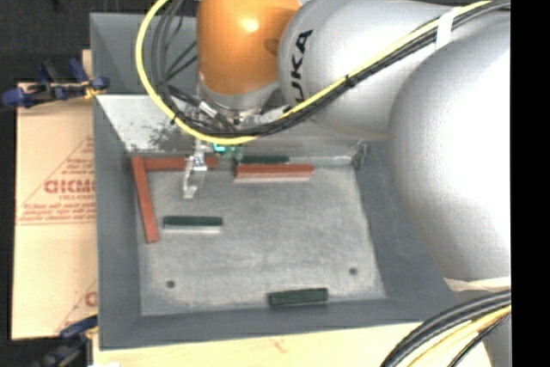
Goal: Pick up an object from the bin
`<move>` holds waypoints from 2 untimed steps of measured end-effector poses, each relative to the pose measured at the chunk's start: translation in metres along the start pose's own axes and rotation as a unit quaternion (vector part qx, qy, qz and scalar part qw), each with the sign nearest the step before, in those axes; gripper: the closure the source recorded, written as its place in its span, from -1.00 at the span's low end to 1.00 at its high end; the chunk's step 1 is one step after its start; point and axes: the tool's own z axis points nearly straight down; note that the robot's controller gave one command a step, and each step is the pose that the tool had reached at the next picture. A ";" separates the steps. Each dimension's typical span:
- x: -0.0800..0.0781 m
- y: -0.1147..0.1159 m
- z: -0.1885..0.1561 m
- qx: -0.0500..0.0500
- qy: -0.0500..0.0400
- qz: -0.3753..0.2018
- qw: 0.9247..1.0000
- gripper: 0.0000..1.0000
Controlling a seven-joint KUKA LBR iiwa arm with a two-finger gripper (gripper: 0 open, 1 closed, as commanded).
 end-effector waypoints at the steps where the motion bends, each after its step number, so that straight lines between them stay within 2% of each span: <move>1: -0.001 -0.001 -0.005 -0.001 -0.003 0.001 1.000 -1.00; 2: 0.016 -0.021 0.041 -0.001 -0.006 0.037 0.999 -1.00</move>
Offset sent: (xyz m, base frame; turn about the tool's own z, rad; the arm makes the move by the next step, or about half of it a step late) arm -0.0530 -0.0599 -0.1315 0.2134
